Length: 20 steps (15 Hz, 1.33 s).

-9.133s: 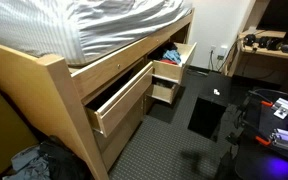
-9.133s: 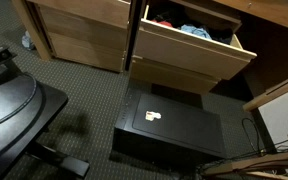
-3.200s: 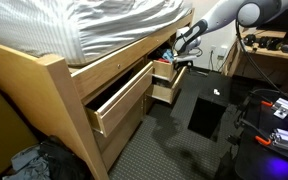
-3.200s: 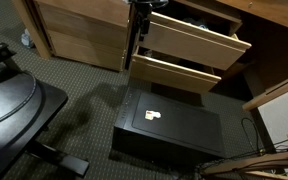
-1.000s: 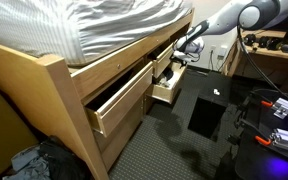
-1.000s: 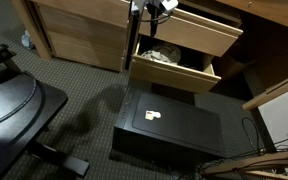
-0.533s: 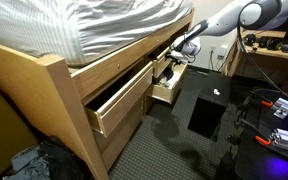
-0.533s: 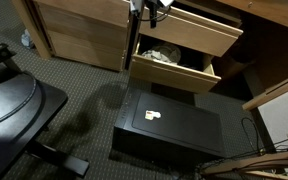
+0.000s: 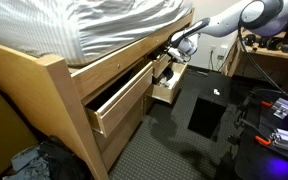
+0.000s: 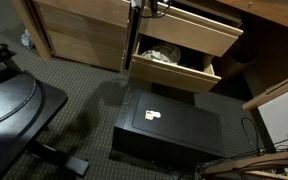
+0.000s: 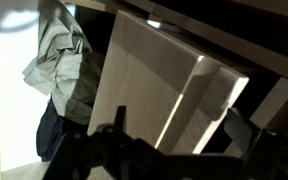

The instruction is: Close the upper drawer of the cabinet to the right and open the upper drawer of the cabinet to the left

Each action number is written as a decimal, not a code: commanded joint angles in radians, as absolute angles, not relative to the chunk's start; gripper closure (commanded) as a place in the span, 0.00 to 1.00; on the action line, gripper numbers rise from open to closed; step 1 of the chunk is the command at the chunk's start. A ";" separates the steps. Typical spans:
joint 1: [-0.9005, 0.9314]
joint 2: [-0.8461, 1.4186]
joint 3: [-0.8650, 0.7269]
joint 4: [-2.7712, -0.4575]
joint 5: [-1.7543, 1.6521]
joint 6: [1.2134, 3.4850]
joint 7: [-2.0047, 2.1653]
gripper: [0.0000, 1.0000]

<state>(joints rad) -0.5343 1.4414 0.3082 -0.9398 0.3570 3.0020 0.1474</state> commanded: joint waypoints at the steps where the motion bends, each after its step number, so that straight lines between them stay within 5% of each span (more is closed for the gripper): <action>1: -0.505 1.416 0.227 -0.963 0.354 2.974 0.210 0.00; 6: -0.434 1.348 -0.009 -0.982 0.309 2.736 0.412 0.00; 7: -0.465 1.400 0.074 -0.941 0.325 2.794 0.321 0.00; 14: -0.437 1.393 0.004 -0.917 0.315 2.723 0.395 0.00; 18: -0.371 1.543 -0.007 -0.660 0.284 2.605 0.455 0.00; 20: -0.325 1.481 -0.005 -0.750 0.293 2.682 0.414 0.00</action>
<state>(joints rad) -0.3787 1.4820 0.0036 -0.7694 0.3010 2.6569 0.4218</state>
